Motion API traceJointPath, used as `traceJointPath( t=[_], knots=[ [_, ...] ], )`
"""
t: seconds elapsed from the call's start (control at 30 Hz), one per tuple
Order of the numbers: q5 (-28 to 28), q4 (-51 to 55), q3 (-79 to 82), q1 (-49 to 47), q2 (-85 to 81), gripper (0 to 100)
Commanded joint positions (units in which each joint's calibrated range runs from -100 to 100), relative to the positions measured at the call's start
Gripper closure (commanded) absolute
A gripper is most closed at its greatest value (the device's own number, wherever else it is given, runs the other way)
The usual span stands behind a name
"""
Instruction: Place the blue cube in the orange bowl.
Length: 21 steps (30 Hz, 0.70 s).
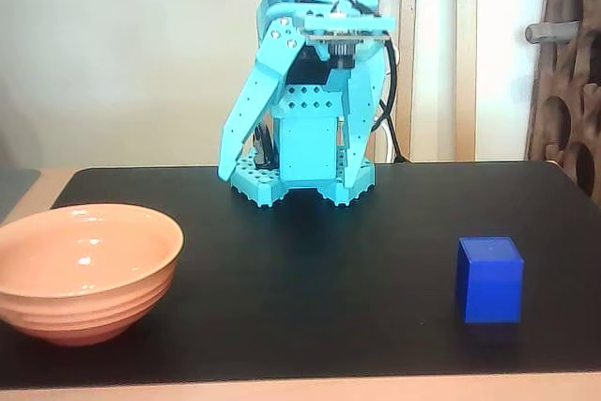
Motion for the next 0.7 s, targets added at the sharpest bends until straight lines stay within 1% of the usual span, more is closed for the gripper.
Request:
traceJointPath(
  t=[0.0,0.57,0.67],
  knots=[
    [-0.45,-1.99,-9.29,-2.94,2.38,65],
    [-0.50,-2.25,-18.64,-17.59,11.58,64],
    [-0.50,-6.78,-19.00,-20.09,13.71,65]
  ],
)
